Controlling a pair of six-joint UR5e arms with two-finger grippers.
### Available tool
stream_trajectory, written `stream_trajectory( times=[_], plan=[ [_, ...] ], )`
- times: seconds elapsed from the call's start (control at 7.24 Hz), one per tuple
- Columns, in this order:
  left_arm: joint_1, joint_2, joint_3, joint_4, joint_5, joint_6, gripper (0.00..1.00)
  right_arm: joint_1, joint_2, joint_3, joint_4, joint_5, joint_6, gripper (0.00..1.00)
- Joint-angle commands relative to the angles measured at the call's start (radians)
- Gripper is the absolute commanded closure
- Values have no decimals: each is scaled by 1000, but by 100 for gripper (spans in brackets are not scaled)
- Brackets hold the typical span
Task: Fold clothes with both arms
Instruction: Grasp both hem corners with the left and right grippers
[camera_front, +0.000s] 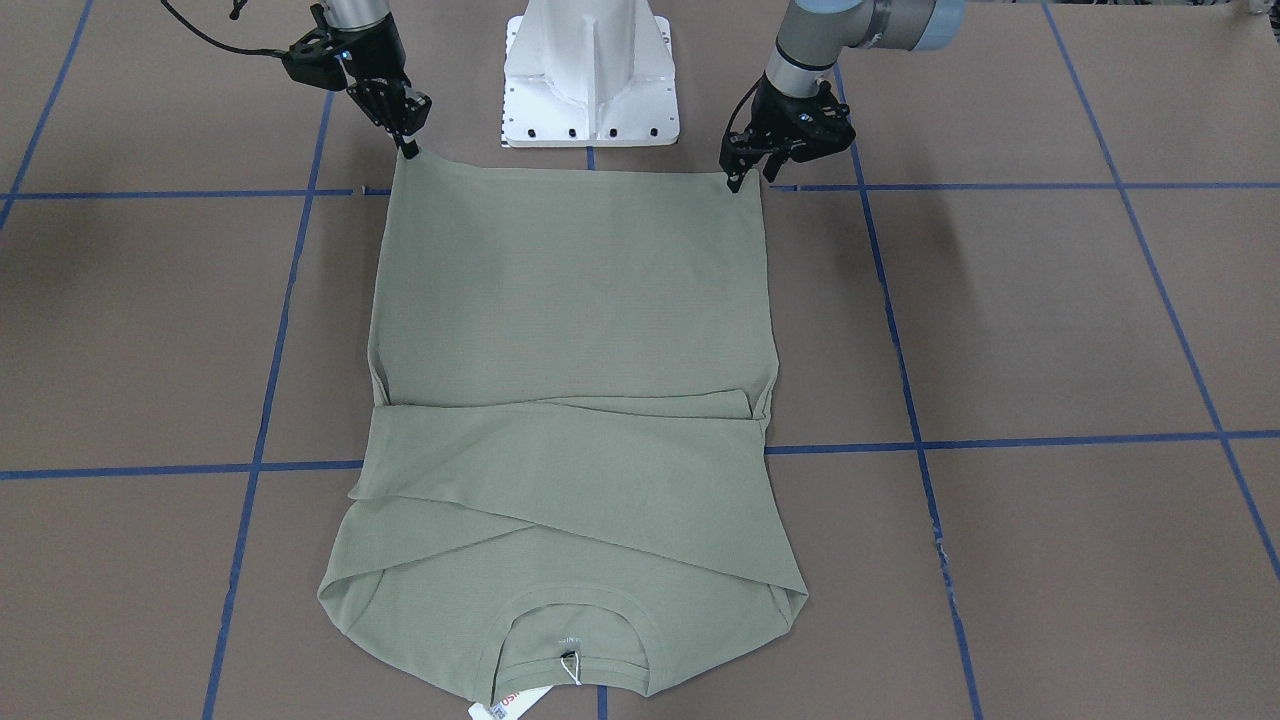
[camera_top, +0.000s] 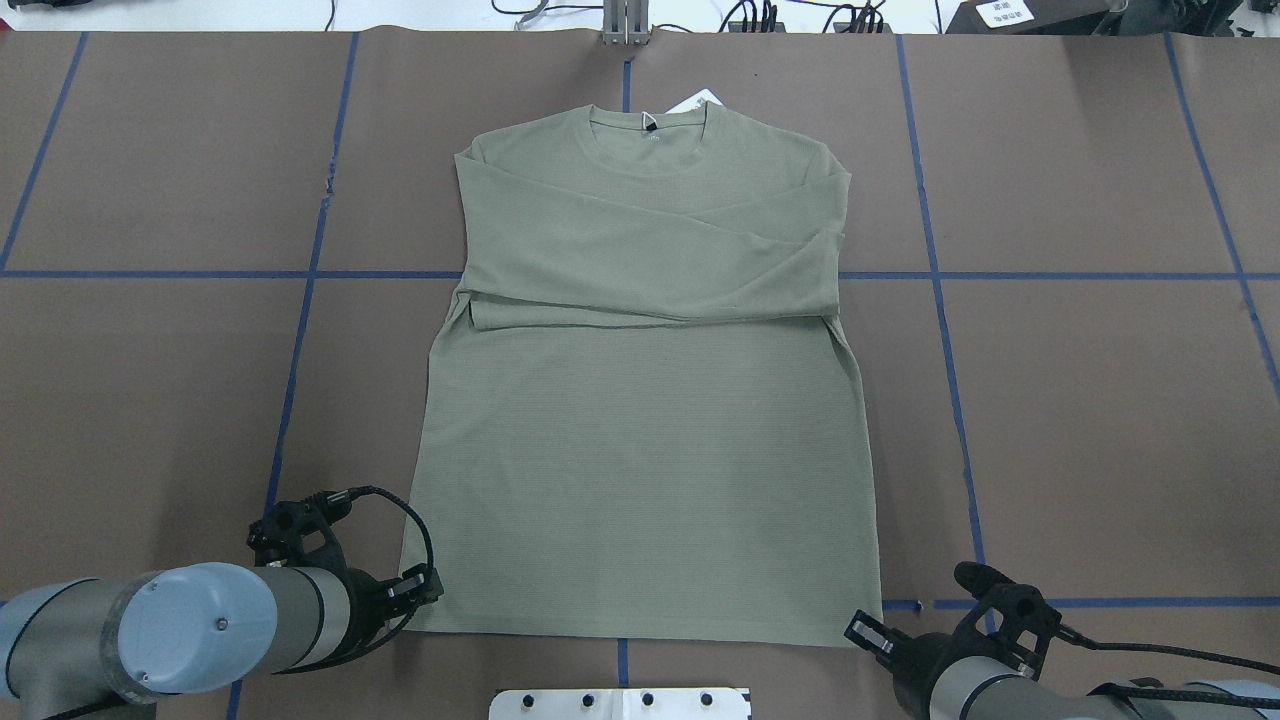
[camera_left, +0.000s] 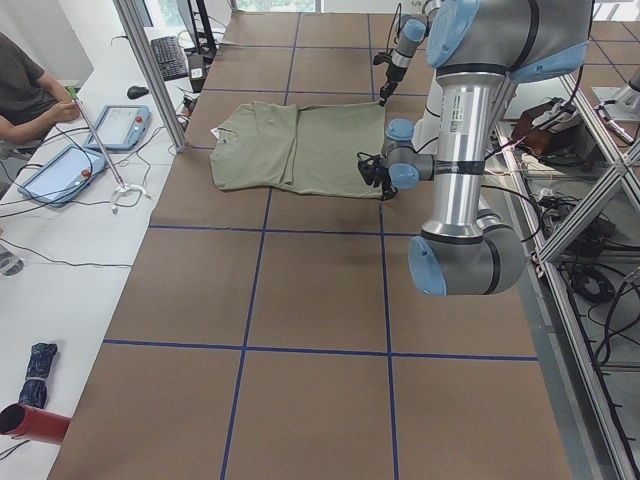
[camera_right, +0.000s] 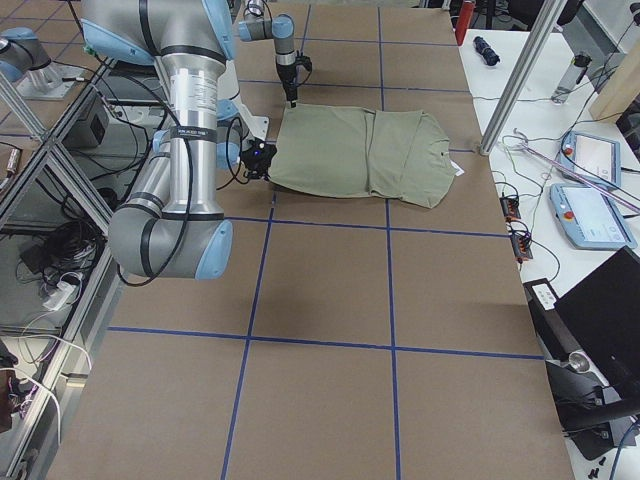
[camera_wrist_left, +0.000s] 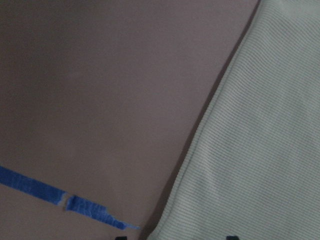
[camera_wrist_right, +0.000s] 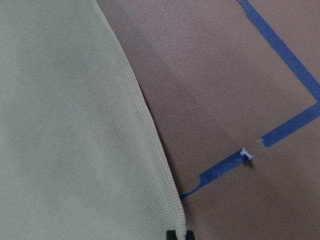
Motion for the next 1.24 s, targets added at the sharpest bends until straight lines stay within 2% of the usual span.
stream_trajectory(
  times=[0.0, 0.28, 0.41, 0.55, 0.69, 0.83, 0.97, 1.11],
  plan=[
    [1, -1, -2, 0, 0, -6, 100, 0, 1, -1, 0, 0, 0, 100],
    [0, -4, -3, 0, -2, -6, 100, 0, 1, 1, 0, 0, 0, 100],
    [-13, -7, -79, 5, -14, -4, 100, 8, 1, 21, -9, -17, -2, 100],
    [-73, -21, -138, 20, -14, 11, 100, 88, 13, 30, -18, -23, -29, 100],
    [-232, -114, -117, 28, -75, 63, 100, 166, 54, 21, -21, -9, -137, 100],
    [-378, -217, -47, 41, -159, 157, 100, 301, 141, 15, -40, 52, -304, 100],
    [-473, -301, 54, 38, -204, 173, 100, 469, 228, -17, -129, 210, -396, 100],
    [-532, -357, 136, 28, -211, 219, 100, 615, 405, -135, -226, 332, -505, 100]
  ],
)
